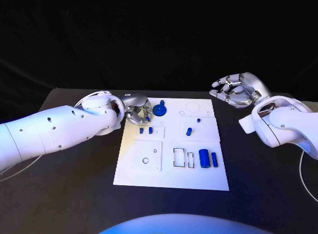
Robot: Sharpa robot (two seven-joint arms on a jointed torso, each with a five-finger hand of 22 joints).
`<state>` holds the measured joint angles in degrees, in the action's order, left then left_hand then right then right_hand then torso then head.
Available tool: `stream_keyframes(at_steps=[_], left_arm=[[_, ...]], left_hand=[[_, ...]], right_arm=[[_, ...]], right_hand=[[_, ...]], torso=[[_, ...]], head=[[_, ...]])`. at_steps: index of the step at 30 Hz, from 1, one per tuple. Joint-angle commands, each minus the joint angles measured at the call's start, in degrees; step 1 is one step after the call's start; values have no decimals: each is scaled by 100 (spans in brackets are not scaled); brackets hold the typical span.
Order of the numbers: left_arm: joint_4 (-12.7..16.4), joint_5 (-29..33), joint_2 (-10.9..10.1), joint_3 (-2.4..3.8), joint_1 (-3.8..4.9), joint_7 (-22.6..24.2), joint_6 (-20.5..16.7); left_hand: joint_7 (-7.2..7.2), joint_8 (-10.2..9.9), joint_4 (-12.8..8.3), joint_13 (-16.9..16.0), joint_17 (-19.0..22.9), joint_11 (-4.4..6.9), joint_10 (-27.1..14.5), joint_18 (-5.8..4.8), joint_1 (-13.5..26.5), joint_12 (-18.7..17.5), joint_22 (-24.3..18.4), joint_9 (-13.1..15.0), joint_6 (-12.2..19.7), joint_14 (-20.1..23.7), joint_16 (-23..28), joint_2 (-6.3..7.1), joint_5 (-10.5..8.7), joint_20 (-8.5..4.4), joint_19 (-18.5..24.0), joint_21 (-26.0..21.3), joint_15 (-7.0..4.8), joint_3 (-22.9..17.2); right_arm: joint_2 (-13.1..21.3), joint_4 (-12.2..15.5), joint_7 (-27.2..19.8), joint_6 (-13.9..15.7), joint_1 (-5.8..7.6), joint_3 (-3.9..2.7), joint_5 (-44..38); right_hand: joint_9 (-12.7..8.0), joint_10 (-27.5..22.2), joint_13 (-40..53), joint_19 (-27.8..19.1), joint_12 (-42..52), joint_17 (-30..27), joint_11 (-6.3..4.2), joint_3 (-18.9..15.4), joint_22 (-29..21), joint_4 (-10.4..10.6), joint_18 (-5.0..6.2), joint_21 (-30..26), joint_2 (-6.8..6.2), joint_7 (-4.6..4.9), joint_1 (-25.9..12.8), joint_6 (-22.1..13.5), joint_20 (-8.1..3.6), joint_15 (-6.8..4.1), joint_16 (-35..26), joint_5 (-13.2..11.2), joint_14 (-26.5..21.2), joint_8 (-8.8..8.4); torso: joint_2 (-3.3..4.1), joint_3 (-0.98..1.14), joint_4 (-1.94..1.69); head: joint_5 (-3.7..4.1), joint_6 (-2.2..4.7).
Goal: Assemble the parts on the task board
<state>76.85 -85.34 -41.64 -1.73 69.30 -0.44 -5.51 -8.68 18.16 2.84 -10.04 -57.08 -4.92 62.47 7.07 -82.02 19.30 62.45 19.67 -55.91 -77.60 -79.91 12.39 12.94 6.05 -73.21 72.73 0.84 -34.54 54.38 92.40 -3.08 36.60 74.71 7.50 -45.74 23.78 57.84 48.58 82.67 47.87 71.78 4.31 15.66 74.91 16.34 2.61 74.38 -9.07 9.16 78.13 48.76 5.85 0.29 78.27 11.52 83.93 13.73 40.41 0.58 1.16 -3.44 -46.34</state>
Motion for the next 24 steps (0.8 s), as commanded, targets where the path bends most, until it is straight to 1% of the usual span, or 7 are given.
stream_keyframes(at_steps=[1, 6, 8, 17, 18, 21, 24], left_arm=[[-5, 10, 30, 4, 1, -79, 173], [-27, 0, 66, 4, 1, -119, 264], [-39, -2, 83, 4, 0, -126, 284], [-74, -5, 111, 3, 0, -145, 336], [-75, -6, 111, 3, 0, -149, 343], [-77, -6, 109, 3, 0, -158, 348], [-81, -6, 107, 2, 0, -159, 343]], left_hand=[[-12, -15, -19, 6, -7, 0, 52, -71, 68, -14, -2, 9, -41, -30, 1, -1, -15, 2, -27, 18, -5, -13], [-11, -19, -19, 7, -6, 0, 53, -71, 72, -21, -3, 8, -41, -31, 1, 0, -16, 2, -26, 17, -5, -12], [-9, -24, -23, 9, -8, 1, 54, -69, 71, -31, -10, 6, -39, -32, 0, 3, -17, 1, -22, 12, -6, -13], [-8, -29, -26, 11, 25, 2, 58, -72, 72, -40, 5, 4, -39, -21, 11, 2, -18, 1, -31, 22, -7, -15], [-8, -29, -26, 11, 25, 2, 58, -72, 72, -40, 5, 4, -39, -21, 11, 2, -18, 1, -31, 22, -7, -15], [-7, -30, -28, 11, 21, 3, 64, -73, 71, -43, 8, 4, -43, -23, 9, 0, -19, 1, -33, 23, -8, -16], [-7, -32, -29, 11, 19, 3, 65, -71, 72, -45, -1, 4, -43, -24, 9, 1, -19, 0, -27, 17, -8, -15]], right_arm=[[-8, 3, -45, -43, -4, 1, -26], [-13, 4, -43, -49, -4, 1, -25], [-16, 7, -43, -50, -5, 1, -24], [-19, 11, -44, -52, -5, 1, -22], [-18, 12, -44, -52, -5, 1, -22], [-16, 12, -43, -50, -5, 1, -22], [-14, 13, -43, -48, -5, 1, -22]], right_hand=[[-5, 54, -5, -10, -27, 6, 0, 29, 534, 11, 103, -29, 14, 10, -49, -39, 0, -41, -33, -8, 102, 18], [-5, 54, -5, -10, -27, 6, 0, 29, 534, 11, 103, -29, 14, 10, -49, -39, 0, -41, -33, -8, 102, 18], [-5, 54, -5, -10, -27, 6, 0, 29, 534, 11, 103, -29, 14, 10, -49, -39, 0, -41, -33, -8, 102, 18], [-5, 54, -5, -10, -27, 6, 0, 29, 534, 11, 103, -29, 14, 10, -49, -39, 0, -41, -33, -8, 102, 18], [-5, 54, -5, -10, -27, 6, 0, 29, 534, 11, 103, -29, 14, 10, -49, -39, 0, -41, -33, -8, 102, 18], [-5, 54, -5, -10, -27, 6, 0, 29, 534, 11, 103, -29, 14, 10, -49, -39, 0, -41, -33, -8, 102, 18], [-5, 54, -5, -10, -27, 6, 0, 29, 534, 11, 103, -29, 14, 10, -49, -39, 0, -41, -33, -8, 102, 18]], torso=[[6, -5, 7], [4, 3, 3], [6, -1, 5], [1, 1, 6], [0, 0, 7], [1, -4, 2], [2, -2, 1]], head=[[-8, -2], [-6, -14], [-8, -13], [1, -20], [0, -29], [4, -29], [3, -32]])
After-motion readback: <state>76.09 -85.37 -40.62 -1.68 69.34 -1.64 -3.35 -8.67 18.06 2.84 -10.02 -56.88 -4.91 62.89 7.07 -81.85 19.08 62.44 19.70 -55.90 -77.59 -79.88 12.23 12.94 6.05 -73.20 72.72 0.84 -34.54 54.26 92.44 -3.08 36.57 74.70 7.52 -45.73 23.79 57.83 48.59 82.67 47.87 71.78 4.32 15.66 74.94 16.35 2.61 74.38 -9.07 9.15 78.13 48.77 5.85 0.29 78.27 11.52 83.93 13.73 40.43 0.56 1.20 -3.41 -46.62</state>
